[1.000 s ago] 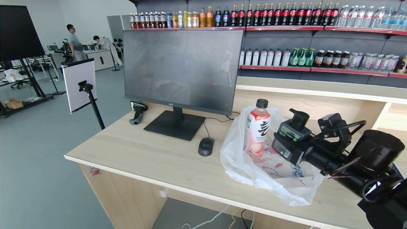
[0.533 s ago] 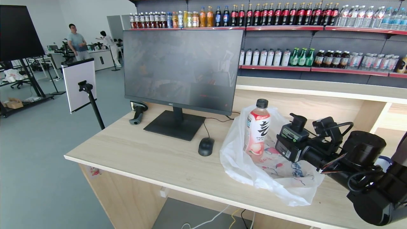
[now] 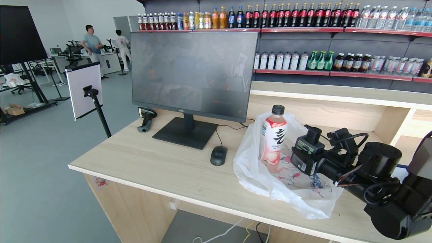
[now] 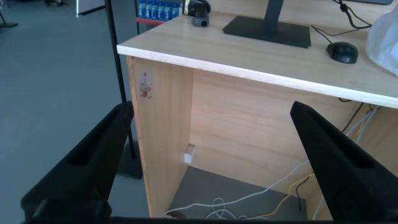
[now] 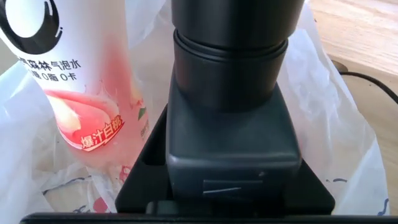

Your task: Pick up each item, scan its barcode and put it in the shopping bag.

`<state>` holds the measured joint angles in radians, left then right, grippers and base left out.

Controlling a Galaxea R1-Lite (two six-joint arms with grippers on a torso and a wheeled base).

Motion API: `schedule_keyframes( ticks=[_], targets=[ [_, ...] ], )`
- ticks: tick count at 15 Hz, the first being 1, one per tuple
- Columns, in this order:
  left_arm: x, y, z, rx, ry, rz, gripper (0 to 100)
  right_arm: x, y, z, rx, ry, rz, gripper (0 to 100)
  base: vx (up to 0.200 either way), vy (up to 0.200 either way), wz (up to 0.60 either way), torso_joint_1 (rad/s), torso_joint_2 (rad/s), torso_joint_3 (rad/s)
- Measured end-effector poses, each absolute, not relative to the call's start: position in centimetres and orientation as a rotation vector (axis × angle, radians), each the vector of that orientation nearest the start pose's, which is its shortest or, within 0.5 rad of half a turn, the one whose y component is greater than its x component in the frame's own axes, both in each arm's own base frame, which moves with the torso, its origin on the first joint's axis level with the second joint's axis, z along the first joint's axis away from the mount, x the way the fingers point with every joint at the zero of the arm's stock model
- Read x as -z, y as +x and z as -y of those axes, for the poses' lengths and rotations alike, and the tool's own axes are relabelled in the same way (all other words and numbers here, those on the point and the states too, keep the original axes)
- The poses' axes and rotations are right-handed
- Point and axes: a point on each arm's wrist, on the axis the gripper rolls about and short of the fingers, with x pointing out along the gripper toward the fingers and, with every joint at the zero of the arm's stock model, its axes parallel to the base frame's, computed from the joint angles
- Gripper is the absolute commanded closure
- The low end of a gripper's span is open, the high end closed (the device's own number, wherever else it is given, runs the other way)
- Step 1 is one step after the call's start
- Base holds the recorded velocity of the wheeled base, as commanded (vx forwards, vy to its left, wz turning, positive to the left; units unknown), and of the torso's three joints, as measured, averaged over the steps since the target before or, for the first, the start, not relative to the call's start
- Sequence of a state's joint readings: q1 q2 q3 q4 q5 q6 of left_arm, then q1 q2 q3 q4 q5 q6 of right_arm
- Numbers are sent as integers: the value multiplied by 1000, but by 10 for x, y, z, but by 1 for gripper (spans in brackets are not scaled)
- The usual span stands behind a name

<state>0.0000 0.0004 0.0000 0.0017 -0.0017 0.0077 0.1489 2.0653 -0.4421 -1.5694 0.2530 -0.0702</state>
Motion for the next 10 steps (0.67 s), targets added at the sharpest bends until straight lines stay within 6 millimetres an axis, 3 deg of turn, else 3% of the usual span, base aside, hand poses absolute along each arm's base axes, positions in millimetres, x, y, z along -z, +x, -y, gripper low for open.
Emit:
schedule_keyframes(
  ticks=[10],
  targets=[
    [-75, -23, 0, 2, 8, -2, 0, -65, 307, -58, -423, -70, -90, 100, 0, 0, 0, 0, 0, 0]
  ],
)
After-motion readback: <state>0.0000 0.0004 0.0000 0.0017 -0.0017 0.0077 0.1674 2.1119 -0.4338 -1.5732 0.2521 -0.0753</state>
